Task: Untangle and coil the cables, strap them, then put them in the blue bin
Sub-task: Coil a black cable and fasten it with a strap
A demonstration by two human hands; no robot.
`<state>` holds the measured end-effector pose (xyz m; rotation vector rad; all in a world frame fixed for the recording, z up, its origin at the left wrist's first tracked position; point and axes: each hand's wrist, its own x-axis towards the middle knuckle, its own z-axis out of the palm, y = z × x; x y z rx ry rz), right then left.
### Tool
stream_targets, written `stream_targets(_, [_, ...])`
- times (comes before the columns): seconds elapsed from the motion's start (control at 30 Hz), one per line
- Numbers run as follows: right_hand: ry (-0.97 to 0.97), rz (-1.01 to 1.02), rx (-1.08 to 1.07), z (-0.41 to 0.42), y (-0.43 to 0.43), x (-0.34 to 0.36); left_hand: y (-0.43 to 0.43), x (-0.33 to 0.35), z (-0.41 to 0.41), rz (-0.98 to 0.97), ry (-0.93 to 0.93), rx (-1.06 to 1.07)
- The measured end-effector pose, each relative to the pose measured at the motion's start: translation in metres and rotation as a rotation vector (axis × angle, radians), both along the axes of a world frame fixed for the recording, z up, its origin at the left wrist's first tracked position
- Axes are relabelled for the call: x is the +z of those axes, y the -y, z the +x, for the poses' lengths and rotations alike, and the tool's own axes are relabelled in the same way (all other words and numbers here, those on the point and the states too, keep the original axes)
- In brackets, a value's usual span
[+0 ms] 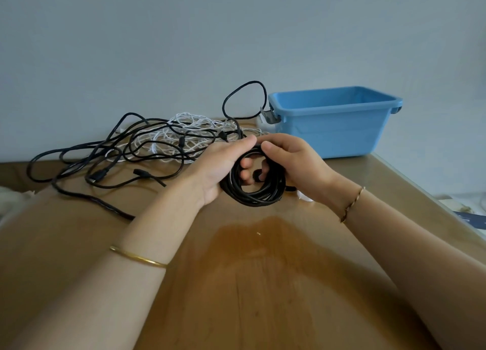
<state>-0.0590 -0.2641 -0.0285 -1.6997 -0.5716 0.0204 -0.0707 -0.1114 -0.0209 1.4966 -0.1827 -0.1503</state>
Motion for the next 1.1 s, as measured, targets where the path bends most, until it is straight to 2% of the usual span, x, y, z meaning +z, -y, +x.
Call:
stream_targets(0.2, [0.016,0.012,-0.071,0.001,0.009,-0.001,0.014,0.002,0.004,0.129,0.094,0.054])
stream_targets(0.33, [-0.046,-0.002,-0.047,0.007,0.019,0.002,0.022,0.0,0.005,0.107,0.132,0.12])
stream_targets(0.4, [-0.011,-0.02,-0.188,0.014,0.037,0.006,0.021,-0.002,0.009,0.102,0.152,0.182])
stream_targets(0.47, [0.097,-0.188,-0.431,0.024,0.06,0.002,0.017,-0.003,0.015,0.092,0.184,0.231])
stream_targets(0.53, [0.141,-0.478,-0.57,0.029,0.075,-0.006,0.012,-0.004,0.019,0.077,0.203,0.292])
stream_targets(0.67, [0.101,-0.815,-0.484,0.033,0.076,-0.019,0.01,-0.01,0.02,0.013,0.183,0.335])
stream_targets(0.8, [0.204,-1.074,-0.486,0.039,0.075,-0.027,0.011,-0.013,0.019,-0.02,0.17,0.342])
stream_targets(0.9, [0.227,-1.072,-0.517,0.043,0.081,-0.027,0.009,-0.013,0.02,-0.043,0.161,0.327])
stream_targets(1.1, [0.23,-0.893,-0.469,0.042,0.085,-0.021,0.011,-0.013,0.019,-0.074,0.128,0.329])
